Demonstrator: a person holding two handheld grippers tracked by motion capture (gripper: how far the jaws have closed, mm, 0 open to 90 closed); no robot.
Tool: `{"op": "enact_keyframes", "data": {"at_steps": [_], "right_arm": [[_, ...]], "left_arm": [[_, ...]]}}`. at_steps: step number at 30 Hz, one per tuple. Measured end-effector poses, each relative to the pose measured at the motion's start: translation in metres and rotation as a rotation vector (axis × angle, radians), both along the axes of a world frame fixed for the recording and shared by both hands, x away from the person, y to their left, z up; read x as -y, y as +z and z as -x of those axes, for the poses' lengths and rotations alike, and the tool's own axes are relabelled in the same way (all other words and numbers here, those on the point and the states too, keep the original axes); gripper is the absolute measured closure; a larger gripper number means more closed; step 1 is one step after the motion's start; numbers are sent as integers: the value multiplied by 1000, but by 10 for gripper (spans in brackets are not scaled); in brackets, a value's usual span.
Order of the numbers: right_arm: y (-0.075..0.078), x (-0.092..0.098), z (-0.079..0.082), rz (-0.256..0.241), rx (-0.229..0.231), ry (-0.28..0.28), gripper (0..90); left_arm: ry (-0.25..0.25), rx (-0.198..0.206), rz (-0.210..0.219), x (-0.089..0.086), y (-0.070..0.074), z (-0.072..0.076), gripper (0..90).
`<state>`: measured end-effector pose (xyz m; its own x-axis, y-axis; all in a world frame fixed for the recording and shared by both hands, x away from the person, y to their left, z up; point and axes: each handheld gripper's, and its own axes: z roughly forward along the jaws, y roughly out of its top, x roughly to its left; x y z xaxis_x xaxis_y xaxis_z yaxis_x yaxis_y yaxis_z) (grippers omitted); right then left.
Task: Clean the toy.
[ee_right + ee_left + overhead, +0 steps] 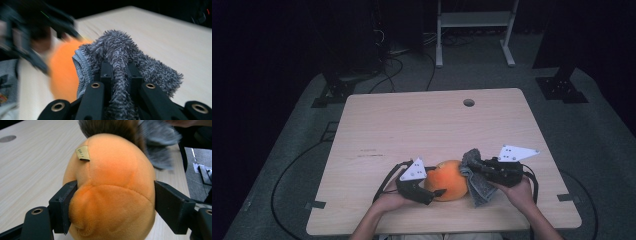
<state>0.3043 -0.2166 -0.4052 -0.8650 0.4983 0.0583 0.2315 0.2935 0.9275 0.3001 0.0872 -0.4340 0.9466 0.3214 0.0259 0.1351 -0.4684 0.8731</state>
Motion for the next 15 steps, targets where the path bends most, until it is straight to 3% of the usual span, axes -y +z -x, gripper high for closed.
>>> {"op": "enact_keyframes", "data": {"at_steps": [3,5,7,10,14,15], "right_arm": [[13,-13,5,2,41,47,791],[19,-27,8,59,64,75,791],[14,-40,4,133,57,91,792],[10,-41,3,130,46,93,791],[4,-30,0,134,34,60,791],[-1,-19,-2,137,18,34,791]], "left_arm": [[-8,12,4,6,1,3,233],[-21,24,-8,7,2,5,233],[-32,11,1,5,3,6,207],[-5,-43,41,-2,5,0,205],[11,-49,42,-1,3,-2,251],[12,-48,43,0,3,-1,251]]}}
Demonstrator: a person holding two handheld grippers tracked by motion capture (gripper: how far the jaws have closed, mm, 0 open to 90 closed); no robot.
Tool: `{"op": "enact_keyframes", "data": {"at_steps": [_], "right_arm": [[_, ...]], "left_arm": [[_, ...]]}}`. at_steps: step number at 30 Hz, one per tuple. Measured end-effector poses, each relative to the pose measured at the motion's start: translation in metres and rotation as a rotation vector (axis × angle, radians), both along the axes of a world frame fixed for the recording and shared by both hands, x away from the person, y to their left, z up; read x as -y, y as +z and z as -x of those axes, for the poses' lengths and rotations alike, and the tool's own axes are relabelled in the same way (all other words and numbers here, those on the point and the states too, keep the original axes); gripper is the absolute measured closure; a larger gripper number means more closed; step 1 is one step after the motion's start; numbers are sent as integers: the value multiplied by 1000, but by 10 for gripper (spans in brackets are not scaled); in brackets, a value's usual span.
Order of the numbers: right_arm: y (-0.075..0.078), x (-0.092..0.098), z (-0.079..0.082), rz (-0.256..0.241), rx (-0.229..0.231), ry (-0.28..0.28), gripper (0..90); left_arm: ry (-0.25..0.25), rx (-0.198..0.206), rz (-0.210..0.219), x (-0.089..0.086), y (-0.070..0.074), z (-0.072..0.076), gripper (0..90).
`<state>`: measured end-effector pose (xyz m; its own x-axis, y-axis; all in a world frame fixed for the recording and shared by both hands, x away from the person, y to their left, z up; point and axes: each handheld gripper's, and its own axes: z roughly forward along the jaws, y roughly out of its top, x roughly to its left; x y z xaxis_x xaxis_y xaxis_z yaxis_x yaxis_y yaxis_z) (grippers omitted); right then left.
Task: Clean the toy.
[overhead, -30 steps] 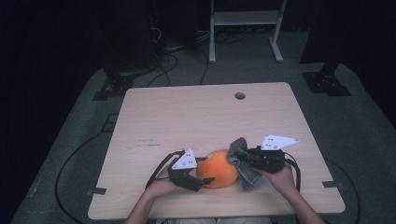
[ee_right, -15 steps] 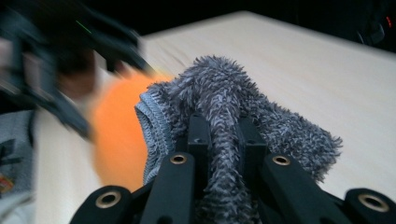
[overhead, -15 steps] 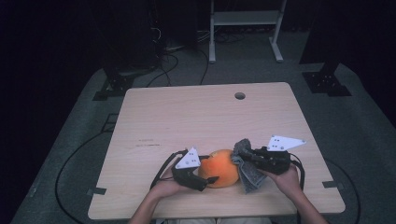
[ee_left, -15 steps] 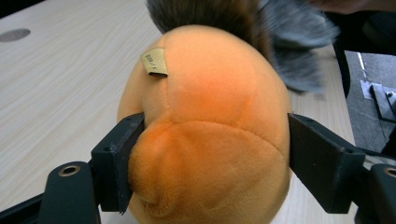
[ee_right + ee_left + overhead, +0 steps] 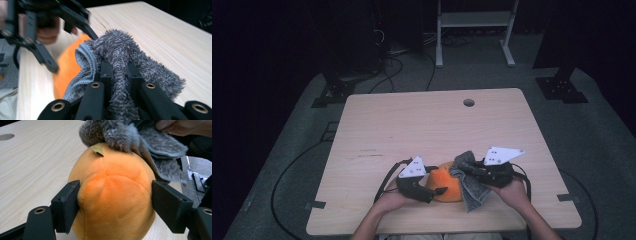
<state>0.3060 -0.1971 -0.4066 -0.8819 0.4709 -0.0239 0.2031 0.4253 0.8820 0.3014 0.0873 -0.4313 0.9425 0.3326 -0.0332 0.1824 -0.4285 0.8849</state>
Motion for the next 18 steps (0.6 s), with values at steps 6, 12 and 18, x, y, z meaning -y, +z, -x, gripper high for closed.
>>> {"op": "enact_keyframes", "data": {"at_steps": [6,12,18], "right_arm": [[-1,18,3,9,-18,-47,791],[8,0,9,2,19,44,790],[-1,7,5,-12,-4,25,791]], "left_arm": [[-5,31,-18,8,-1,3,274],[-25,32,-13,10,1,4,250],[22,-66,-19,7,-3,-6,180]]}}
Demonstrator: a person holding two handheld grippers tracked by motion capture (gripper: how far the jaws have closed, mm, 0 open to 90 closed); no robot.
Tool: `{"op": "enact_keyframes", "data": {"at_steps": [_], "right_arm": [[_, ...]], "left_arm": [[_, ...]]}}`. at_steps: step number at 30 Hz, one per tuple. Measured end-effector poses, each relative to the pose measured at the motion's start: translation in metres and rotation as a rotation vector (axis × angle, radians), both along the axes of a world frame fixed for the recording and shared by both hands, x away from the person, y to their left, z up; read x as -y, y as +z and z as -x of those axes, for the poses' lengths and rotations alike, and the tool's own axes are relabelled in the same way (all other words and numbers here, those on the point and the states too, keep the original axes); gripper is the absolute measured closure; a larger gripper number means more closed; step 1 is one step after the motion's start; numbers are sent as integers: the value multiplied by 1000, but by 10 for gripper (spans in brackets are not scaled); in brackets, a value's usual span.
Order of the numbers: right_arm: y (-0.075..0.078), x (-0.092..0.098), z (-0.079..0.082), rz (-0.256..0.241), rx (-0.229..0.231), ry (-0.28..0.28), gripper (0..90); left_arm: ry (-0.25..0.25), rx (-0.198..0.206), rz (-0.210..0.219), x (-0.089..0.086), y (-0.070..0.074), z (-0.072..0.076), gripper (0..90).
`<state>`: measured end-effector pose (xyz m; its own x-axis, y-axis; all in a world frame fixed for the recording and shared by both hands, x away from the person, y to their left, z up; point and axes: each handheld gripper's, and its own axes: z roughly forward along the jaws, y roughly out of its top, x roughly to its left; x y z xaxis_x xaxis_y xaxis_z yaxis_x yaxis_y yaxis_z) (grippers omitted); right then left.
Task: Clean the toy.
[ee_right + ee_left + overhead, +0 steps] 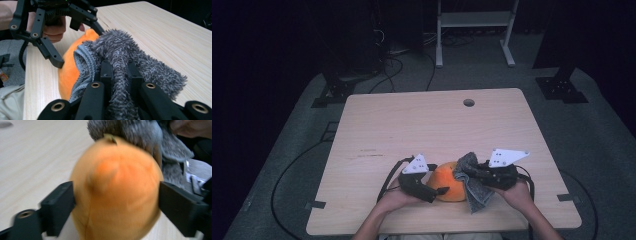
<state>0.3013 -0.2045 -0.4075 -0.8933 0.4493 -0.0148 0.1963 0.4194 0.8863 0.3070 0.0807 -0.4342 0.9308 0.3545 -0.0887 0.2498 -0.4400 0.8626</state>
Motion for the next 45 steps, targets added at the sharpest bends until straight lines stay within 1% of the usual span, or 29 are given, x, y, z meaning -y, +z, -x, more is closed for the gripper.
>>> {"op": "enact_keyframes", "data": {"at_steps": [1,2,4,5,6,7,8,9,10,11,13,14,15,16,18,20,21,22,24,29,32,33,35,36,37,39,41,43,45], "right_arm": [[-1,3,-1,18,5,-11,791],[-2,6,-2,40,0,-27,791],[-4,15,-6,70,-20,-70,791],[-4,19,-6,74,-22,-86,791],[-2,22,-4,56,-17,-84,791],[2,22,-1,35,-2,-77,792],[6,20,3,12,11,-55,792],[12,15,7,-5,24,-22,792],[19,7,11,-9,47,13,792],[24,-1,14,4,58,34,791],[30,-16,16,30,71,70,792],[34,-30,14,71,76,87,792],[34,-30,14,71,76,87,792],[32,-38,10,117,64,84,793],[30,-39,7,128,53,80,794],[27,-39,4,123,23,67,794],[26,-37,4,122,24,53,794],[25,-34,2,115,19,42,794],[21,-24,-2,88,-12,15,794],[3,5,-10,10,-94,-37,794],[-6,19,-11,2,-125,-63,793],[-10,25,-13,1,-145,-72,793],[-15,31,-15,6,-162,-88,793],[-17,33,-16,-10,-176,-94,793],[-17,34,-16,-29,-177,-92,793],[-14,31,-14,-51,-163,-85,793],[-13,27,-16,-66,-161,-73,793],[-16,26,-19,-86,-187,-67,793],[-23,27,-22,-95,-217,-73,792]], "left_arm": [[-3,12,-4,1,0,1,213],[-5,12,-1,2,0,2,238],[-3,28,-1,3,1,3,271],[-4,35,1,4,1,4,285],[-3,41,-1,4,2,4,291],[1,48,2,6,2,5,294],[1,56,5,7,3,5,296],[3,67,12,10,3,6,299],[-4,80,9,12,4,8,303],[-17,95,1,14,4,9,307],[-52,150,-28,19,5,16,317],[-65,167,-44,20,4,19,331],[-71,172,-65,20,3,21,331],[-72,172,-72,18,2,22,336],[-74,152,-67,13,-1,22,337],[-80,147,-66,10,-2,22,337],[-85,149,-72,9,-3,22,338],[-90,149,-77,8,-3,23,339],[-99,153,-79,6,-4,23,338],[-128,150,-91,2,-5,23,336],[-138,133,-85,-1,-6,23,321],[-140,131,-85,-2,-6,23,314],[-151,130,-83,-3,-7,23,307],[-154,134,-85,-3,-7,23,302],[-158,134,-88,-3,-7,23,297],[-166,133,-93,-4,-8,23,295],[-165,127,-98,-7,-8,22,292],[-155,111,-96,-11,-9,21,282],[-154,108,-104,-14,-10,20,280]]}}
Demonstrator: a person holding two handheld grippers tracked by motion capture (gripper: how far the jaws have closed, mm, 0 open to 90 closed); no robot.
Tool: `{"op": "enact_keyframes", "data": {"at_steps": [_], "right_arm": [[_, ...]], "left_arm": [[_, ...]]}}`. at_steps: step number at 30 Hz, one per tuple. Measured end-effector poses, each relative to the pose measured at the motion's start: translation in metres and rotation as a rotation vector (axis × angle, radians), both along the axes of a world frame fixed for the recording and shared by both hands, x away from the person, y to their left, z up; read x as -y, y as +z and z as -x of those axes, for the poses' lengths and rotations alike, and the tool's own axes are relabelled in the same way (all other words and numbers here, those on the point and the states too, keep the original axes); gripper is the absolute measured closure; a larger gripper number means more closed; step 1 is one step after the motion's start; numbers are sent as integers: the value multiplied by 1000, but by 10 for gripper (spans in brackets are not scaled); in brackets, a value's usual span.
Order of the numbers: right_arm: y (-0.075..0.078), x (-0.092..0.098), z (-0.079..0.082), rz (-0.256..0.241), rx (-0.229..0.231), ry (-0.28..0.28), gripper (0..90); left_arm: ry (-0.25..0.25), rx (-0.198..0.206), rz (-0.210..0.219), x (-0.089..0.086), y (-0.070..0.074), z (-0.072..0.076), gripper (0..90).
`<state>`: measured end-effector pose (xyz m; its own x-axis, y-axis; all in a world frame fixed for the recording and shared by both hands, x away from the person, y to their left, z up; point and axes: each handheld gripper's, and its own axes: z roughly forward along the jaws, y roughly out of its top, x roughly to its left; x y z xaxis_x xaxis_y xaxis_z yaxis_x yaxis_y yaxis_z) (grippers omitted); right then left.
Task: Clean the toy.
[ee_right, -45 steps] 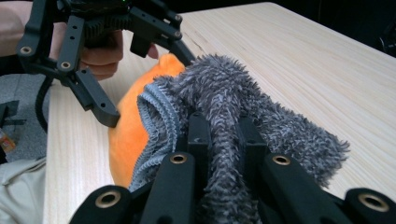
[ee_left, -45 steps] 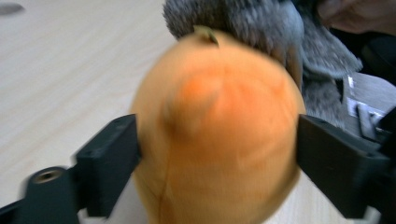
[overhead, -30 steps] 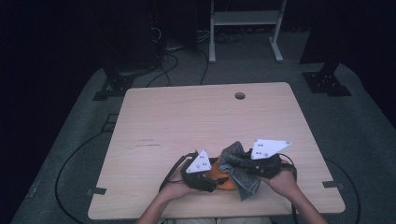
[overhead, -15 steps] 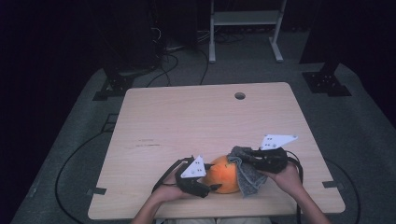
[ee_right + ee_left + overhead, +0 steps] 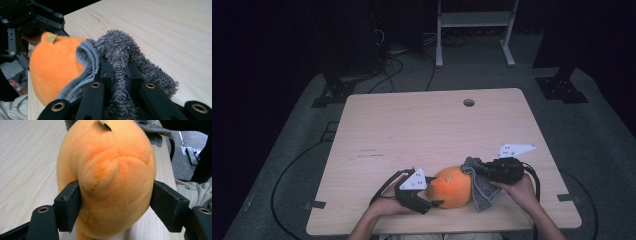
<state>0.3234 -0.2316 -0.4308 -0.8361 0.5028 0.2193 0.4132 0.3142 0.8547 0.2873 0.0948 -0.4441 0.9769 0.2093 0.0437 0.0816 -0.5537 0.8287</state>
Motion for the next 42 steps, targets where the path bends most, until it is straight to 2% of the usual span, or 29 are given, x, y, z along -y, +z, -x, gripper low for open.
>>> {"op": "enact_keyframes", "data": {"at_steps": [3,6,8,11,13,15,18,19,22,24,26,27,31,34,36,39,42], "right_arm": [[-14,7,-3,-5,-59,-24,792],[-21,16,-2,33,-83,-46,792],[-18,20,-1,-2,-70,-53,792],[-8,16,0,-73,-37,-30,791],[-4,9,0,-86,-29,-6,791],[-7,2,-1,-60,-38,5,791],[-18,5,-4,-81,-87,-6,791],[-22,7,-3,-68,-93,-19,791],[-32,13,1,16,-113,-30,791],[-31,19,3,14,-111,-45,790],[-23,23,5,-9,-65,-64,790],[-17,23,7,-23,-41,-67,790],[10,5,18,-36,74,-22,790],[31,-21,33,3,187,34,790],[38,-33,40,35,230,59,790],[39,-45,42,82,254,77,790],[30,-34,31,68,215,44,790]], "left_arm": [[-1,-7,-8,-2,0,-2,280],[2,-16,-17,-4,-1,-3,282],[10,-30,-17,-6,-1,-5,282],[12,-33,-12,-6,-1,-6,282],[10,-32,-14,-6,-2,-6,282],[11,-31,-17,-8,-2,-6,282],[12,-32,-18,-9,-2,-7,282],[11,-32,-17,-9,-2,-7,281],[26,-36,-11,-8,-3,-8,260],[67,-45,-13,-6,-2,-10,181],[77,-99,-32,-1,-4,-15,94],[63,-127,-37,3,-6,-16,85],[61,-117,-28,12,-6,-14,95],[77,-122,-15,13,-5,-15,134],[81,-130,3,12,-6,-15,146],[73,-126,26,10,-5,-14,211],[79,-133,64,9,-5,-15,264]]}}
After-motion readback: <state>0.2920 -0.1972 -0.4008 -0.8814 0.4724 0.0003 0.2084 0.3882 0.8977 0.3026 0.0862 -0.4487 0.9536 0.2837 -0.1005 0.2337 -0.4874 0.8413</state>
